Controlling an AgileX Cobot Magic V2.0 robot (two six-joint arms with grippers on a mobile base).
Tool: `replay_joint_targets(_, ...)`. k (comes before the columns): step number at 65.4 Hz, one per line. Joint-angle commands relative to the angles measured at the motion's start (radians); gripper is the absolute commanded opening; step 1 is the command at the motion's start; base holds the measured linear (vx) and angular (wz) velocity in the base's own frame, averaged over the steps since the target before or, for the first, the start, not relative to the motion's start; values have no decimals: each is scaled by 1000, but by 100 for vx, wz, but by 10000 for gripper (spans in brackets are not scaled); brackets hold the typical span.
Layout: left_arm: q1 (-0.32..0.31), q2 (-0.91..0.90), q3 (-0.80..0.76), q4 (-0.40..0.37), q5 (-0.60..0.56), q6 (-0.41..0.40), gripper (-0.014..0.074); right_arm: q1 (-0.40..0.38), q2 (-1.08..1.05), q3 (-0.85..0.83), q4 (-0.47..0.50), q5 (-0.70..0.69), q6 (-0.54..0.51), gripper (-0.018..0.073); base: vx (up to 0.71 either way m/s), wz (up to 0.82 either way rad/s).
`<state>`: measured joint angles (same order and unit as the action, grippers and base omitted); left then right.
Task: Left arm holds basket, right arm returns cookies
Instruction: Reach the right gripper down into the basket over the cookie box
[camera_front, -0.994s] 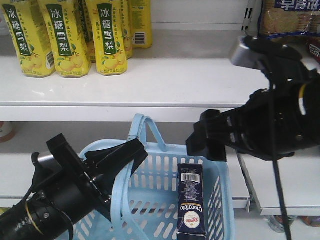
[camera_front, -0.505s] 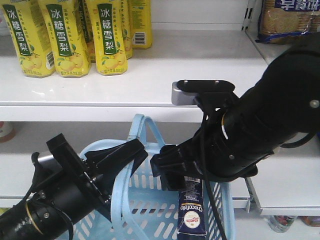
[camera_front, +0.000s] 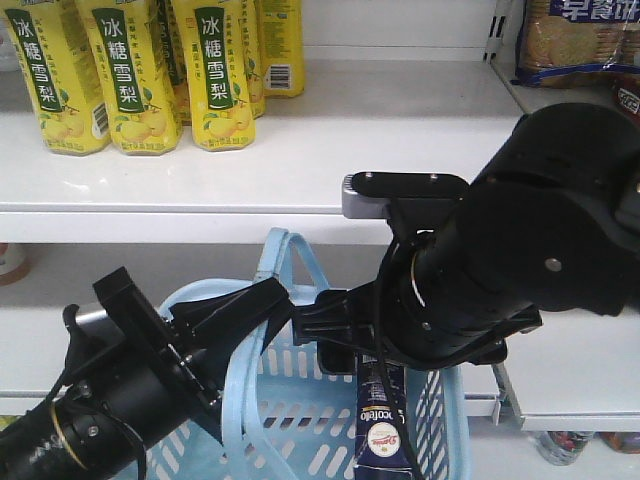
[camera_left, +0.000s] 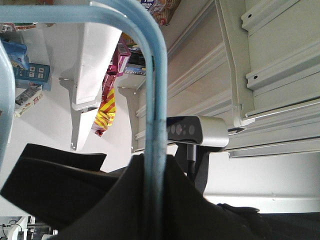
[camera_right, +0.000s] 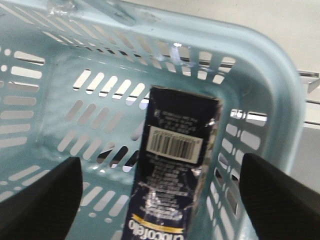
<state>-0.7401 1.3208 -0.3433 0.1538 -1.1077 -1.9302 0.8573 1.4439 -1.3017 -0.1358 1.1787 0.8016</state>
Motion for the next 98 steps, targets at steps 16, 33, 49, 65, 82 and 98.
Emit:
replay_joint_targets(16, 12, -30, -29, -94, -153, 7, 0, 30, 10, -23, -43, -37, 67, 594, 0, 0)
replay_joint_targets(33, 12, -30, -29, -94, -153, 7, 0, 30, 47, -23, -47, -43, 70, 594, 0, 0)
replay_joint_targets(49, 12, -30, -29, -94, -153, 7, 0, 30, 68, -23, -52, -42, 70, 594, 0, 0)
replay_joint_targets(65, 12, -30, -29, -94, -153, 7, 0, 29, 56, -23, -56, -30, 66, 594, 0, 0)
replay_joint_targets(82, 12, -30, -29, -94, -153, 7, 0, 29, -4, -23, -117, 19, 63, 594, 0, 0)
replay_joint_targets(98, 12, -30, -29, -94, -153, 7, 0, 29, -22, -23, -94, 14, 31, 594, 0, 0)
